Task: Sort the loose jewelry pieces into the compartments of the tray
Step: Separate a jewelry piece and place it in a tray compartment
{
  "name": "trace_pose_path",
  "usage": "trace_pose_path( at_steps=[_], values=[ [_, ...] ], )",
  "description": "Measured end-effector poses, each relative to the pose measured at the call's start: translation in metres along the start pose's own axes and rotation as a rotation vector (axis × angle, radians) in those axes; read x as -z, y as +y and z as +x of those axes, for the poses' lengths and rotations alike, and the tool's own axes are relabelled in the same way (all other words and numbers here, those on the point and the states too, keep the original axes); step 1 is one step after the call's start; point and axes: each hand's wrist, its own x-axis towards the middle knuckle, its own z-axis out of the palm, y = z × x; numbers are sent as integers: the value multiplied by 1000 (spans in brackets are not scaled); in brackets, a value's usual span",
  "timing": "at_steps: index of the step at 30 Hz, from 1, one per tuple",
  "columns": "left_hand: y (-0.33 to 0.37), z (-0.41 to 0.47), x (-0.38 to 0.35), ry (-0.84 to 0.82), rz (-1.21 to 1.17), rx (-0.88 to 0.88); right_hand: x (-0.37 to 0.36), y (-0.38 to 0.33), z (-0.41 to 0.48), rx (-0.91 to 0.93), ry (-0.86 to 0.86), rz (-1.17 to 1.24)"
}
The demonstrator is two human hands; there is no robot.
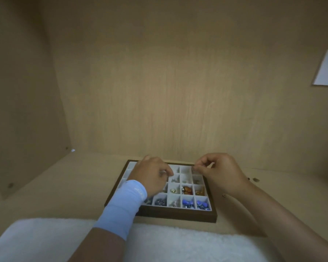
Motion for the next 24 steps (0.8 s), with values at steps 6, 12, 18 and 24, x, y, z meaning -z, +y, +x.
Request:
trace_pose_path(
  at_steps=[6,12,18,24],
  values=[
    [1,3,-9,-86,160,-57,0,0,3,-18,8,-76],
    [0,1,-10,-104,144,1,-10,-12,5,16,-64,-97],
    [-7,-2,0,11,-42,83,-31,-43,17,60,-242,-382],
    [-8,-7,1,43,-42,55,-46,-59,31,87,-354,-733]
  ],
)
